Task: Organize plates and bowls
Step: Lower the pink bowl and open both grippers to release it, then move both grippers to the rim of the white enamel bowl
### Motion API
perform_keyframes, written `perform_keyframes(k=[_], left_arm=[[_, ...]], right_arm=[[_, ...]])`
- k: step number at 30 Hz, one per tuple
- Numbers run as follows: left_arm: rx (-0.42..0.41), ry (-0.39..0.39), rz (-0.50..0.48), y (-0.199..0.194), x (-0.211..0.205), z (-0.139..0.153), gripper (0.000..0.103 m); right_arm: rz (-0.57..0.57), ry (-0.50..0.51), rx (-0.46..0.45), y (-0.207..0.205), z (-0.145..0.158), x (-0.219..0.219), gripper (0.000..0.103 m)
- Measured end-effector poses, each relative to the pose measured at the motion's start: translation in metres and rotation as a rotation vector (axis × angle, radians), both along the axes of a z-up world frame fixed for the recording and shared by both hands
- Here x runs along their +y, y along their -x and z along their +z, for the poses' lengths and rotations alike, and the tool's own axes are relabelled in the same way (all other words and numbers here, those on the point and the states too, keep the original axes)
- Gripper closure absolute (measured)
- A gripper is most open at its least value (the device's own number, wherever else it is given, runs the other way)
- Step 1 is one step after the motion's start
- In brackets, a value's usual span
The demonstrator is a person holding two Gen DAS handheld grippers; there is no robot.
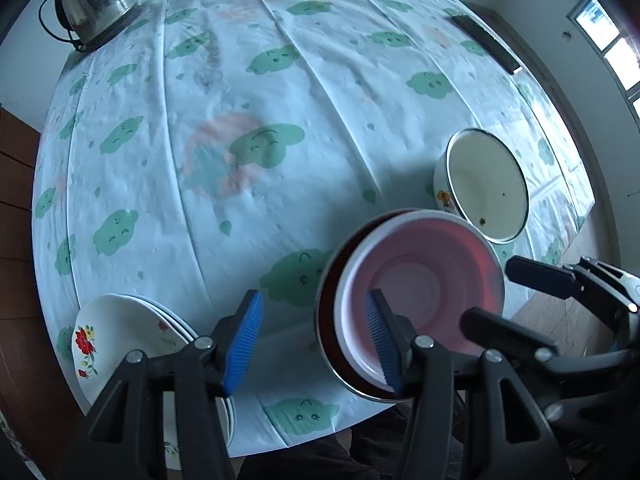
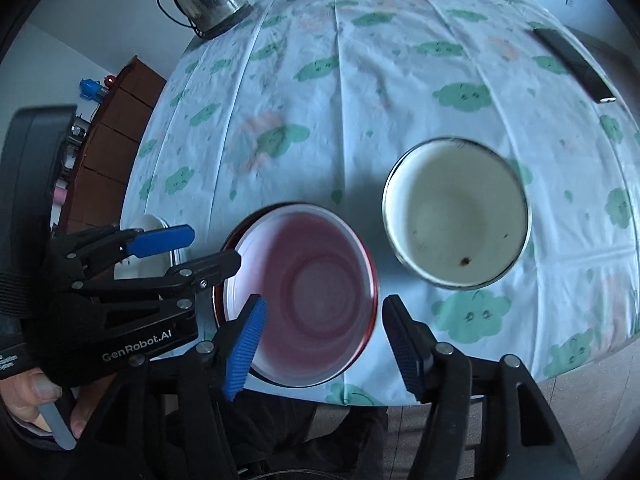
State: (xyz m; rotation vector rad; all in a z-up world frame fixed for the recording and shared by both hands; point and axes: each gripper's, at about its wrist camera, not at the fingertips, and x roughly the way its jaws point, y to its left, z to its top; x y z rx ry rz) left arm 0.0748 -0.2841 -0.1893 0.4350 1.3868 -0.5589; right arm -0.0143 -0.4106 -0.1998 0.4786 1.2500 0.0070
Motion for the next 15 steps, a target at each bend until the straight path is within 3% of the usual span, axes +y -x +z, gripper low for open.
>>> perform_keyframes(k=[9, 15], left_arm=[[-0.004, 0.002, 0.028, -0.004, 0.006, -0.001, 0.049], [-0.047, -0.011, 0.025, -0.003, 0.007, 0.003, 0.043]], right_arm=[[-0.113, -0.080, -0.042, 0.008, 0.007, -0.032, 0.040], [-0.164, -0.073, -0.053, 0.021, 0.007, -0.051, 0.040]])
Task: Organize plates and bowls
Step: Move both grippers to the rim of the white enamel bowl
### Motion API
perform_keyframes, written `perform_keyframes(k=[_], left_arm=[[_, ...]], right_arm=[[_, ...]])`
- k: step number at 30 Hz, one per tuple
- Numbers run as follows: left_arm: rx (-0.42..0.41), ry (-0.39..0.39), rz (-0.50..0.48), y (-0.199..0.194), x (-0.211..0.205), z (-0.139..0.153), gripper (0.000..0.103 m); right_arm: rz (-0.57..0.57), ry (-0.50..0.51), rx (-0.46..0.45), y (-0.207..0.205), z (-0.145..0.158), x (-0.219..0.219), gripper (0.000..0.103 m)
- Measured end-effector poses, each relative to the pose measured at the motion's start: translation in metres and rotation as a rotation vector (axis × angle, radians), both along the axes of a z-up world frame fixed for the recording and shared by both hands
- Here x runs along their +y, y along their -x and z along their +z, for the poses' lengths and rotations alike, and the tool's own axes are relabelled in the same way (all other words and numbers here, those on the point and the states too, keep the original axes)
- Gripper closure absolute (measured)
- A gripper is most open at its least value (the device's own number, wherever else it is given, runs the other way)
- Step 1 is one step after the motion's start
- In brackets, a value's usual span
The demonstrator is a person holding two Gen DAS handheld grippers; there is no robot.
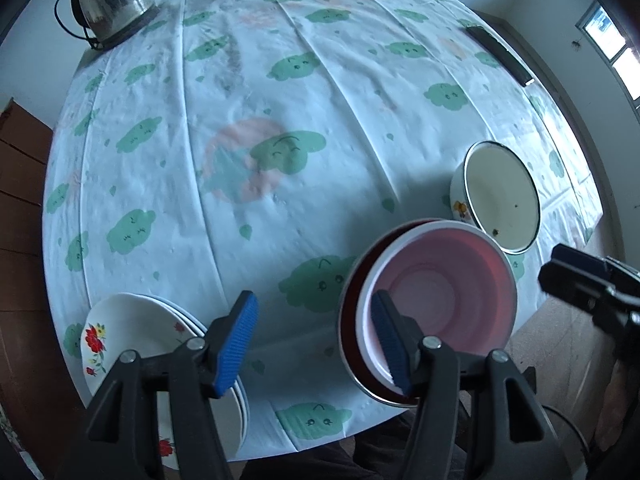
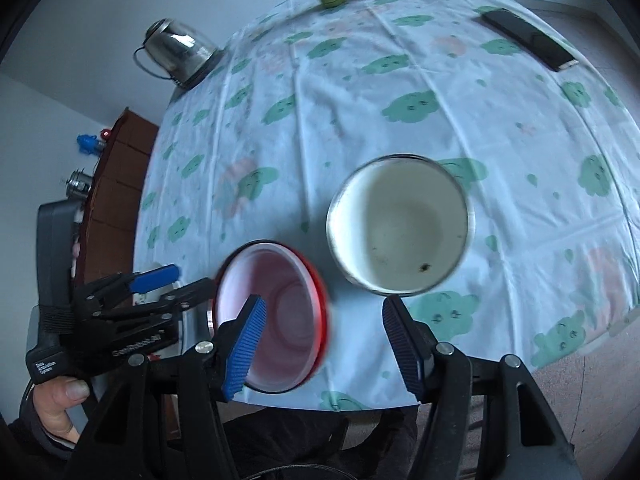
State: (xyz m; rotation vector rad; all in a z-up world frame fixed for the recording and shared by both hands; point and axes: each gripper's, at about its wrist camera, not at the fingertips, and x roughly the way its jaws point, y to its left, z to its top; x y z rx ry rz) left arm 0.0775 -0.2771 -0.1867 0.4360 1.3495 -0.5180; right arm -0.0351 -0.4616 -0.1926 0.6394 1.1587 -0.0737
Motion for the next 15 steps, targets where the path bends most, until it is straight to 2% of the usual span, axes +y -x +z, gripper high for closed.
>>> perform_keyframes(k=[4, 8, 15], left_arm=[[0.001, -0.005, -0.015, 0.004, -0.003, -0.002, 0.043], [0.011, -0.010, -0.017, 0.007, -0.005, -0.006, 0.043], [0.020, -0.019, -0.017, 0.009, -0.006, -0.011, 0.039]], right_arm=[[-0.048, 0.021, 0.031, 0.009, -0.010, -0.013, 0.040], [-0.048, 0.046, 0.065, 0.012, -0.022, -0.012, 0.040], [0.013, 0.044, 0.099, 0.004, -0.041, 0.008, 0.040]])
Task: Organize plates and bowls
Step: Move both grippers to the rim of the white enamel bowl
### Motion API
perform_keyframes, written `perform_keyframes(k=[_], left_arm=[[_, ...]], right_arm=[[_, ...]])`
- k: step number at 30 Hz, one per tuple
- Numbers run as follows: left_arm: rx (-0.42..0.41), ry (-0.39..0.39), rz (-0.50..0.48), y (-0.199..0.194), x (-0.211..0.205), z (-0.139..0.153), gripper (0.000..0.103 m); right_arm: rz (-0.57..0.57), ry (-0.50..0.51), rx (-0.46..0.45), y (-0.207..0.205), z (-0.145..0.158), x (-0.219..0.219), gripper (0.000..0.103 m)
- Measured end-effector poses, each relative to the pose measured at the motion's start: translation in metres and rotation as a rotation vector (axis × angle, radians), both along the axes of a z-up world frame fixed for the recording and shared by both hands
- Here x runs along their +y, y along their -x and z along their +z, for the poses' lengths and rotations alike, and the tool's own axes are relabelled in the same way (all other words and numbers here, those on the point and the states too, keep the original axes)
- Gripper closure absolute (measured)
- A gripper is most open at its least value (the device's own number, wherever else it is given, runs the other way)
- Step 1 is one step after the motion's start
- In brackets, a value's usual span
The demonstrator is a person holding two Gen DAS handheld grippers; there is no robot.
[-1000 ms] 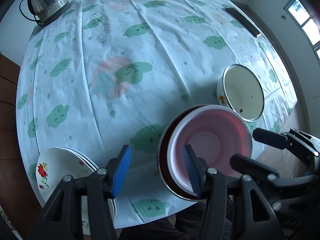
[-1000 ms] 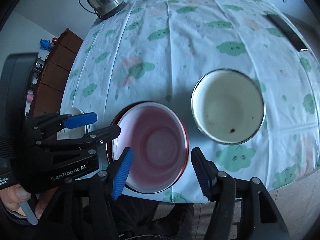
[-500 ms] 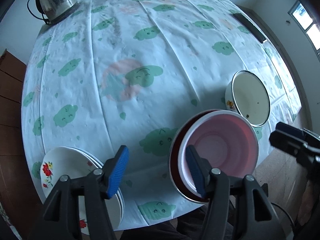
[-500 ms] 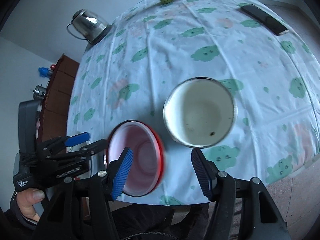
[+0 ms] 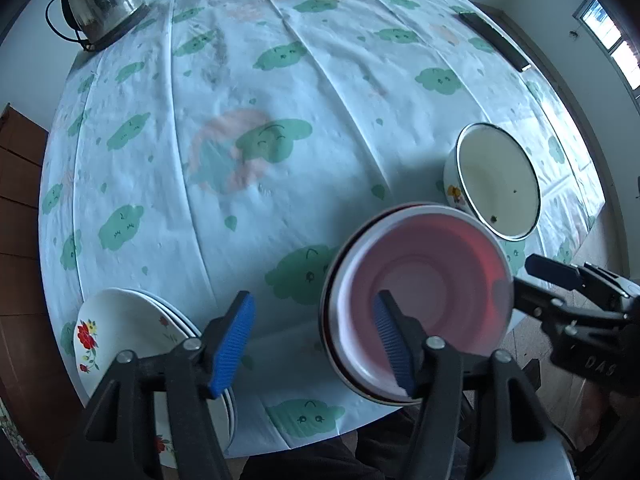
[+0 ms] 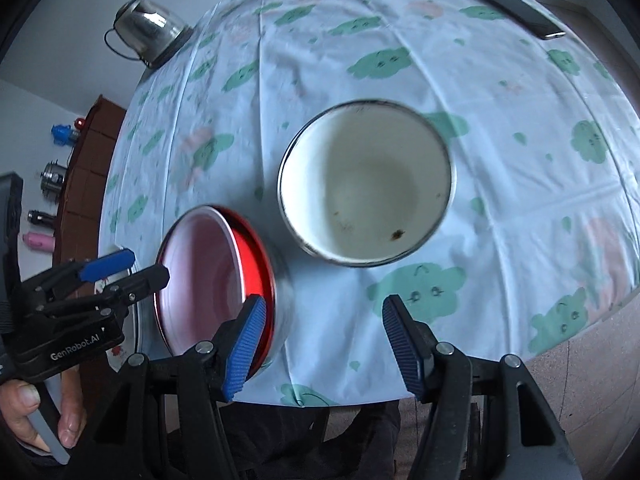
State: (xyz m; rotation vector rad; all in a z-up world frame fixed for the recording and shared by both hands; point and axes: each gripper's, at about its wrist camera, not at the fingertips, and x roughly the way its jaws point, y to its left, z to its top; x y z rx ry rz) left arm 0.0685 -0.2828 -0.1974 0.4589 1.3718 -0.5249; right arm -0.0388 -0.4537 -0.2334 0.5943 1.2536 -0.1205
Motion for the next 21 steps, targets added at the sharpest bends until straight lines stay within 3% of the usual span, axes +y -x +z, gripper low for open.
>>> perform_keyframes(k=[10, 21], left_arm=[[-0.003, 0.013, 0.000, -0.001, -0.005, 0.001, 0.039], [-0.031, 0.068, -0.092, -0.015, -0.063, 0.018, 0.039]], right_arm=[[-0.059, 0.002, -0.023, 0.008, 0.008, -0.022, 0.040], [-0.149, 0.018, -0.042, 0.011, 0.010, -0.055, 0.040]])
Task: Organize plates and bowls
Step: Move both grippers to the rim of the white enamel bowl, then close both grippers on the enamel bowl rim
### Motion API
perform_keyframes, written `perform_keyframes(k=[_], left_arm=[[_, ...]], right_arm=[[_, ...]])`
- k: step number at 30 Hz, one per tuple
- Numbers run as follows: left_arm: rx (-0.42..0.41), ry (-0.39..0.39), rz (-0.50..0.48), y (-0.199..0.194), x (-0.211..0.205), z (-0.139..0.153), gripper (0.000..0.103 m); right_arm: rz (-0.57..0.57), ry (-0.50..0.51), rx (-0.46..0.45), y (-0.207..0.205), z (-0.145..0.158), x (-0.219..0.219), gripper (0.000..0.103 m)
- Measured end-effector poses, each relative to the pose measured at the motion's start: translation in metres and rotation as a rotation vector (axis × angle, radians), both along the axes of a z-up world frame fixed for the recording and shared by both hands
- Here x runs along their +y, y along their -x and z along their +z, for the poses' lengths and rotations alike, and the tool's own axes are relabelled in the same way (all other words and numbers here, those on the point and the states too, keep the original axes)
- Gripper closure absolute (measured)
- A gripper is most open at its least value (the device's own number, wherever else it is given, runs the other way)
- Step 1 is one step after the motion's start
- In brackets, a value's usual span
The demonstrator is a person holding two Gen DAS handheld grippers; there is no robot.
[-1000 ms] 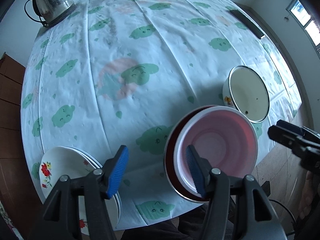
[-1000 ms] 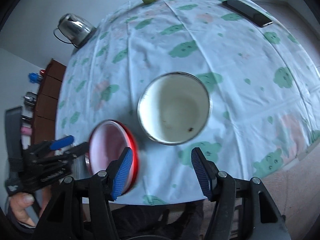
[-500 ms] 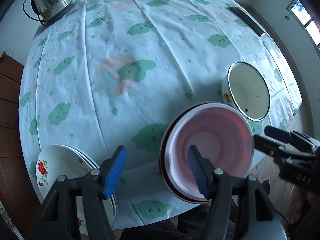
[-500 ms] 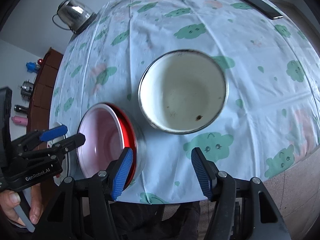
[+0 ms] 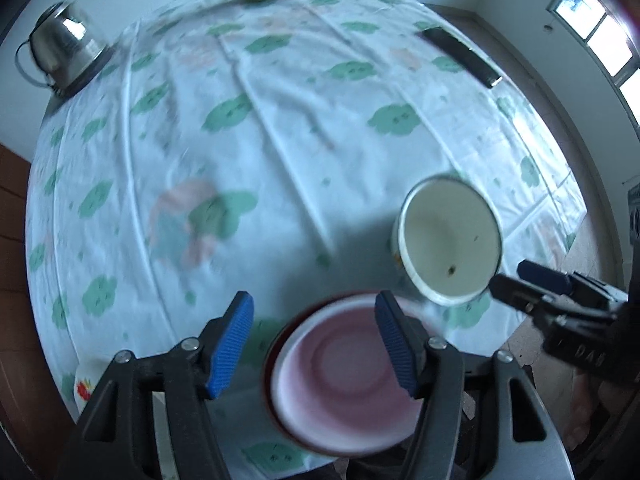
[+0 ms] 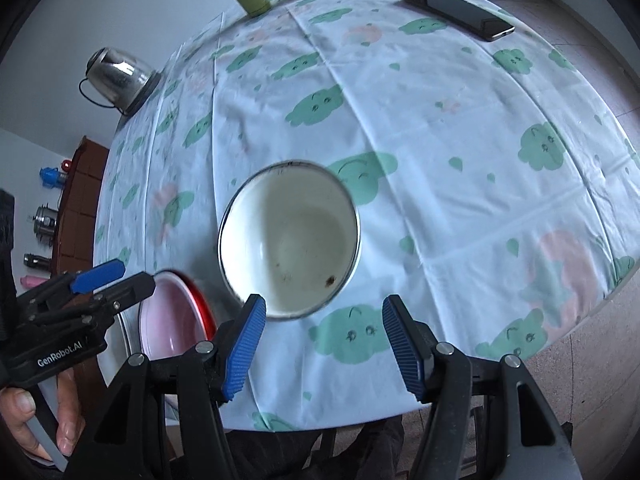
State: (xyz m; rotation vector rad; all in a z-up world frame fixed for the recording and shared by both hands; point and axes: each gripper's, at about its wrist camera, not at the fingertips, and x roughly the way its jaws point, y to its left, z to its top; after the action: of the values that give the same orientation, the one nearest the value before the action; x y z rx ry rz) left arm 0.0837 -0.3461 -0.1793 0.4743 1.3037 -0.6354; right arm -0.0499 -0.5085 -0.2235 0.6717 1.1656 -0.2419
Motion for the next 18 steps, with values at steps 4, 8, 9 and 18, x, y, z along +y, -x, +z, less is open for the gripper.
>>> perform_keyframes(k=[4, 8, 9, 18], left_arm=[[0.047, -0.013, -0.027, -0.010, -0.025, -0.012, 0.039], [0.105, -0.047, -0.046, -0.015, -0.045, -0.030, 0.044], [0.107, -0.055, -0.049, -0.015, -0.048, -0.032, 0.046], [0.111, -0.082, -0.121, -0.010, -0.074, -0.043, 0.068]], right_arm=[[-0.029, 0.011, -0.008, -0.005, -0.001, -0.012, 0.041], [-0.040, 0.003, 0.010, -0.013, -0.008, -0.021, 0.059], [-0.041, 0.001, 0.014, -0.015, -0.009, -0.023, 0.060], [-0.029, -0.011, 0.038, -0.021, -0.019, -0.026, 0.074]])
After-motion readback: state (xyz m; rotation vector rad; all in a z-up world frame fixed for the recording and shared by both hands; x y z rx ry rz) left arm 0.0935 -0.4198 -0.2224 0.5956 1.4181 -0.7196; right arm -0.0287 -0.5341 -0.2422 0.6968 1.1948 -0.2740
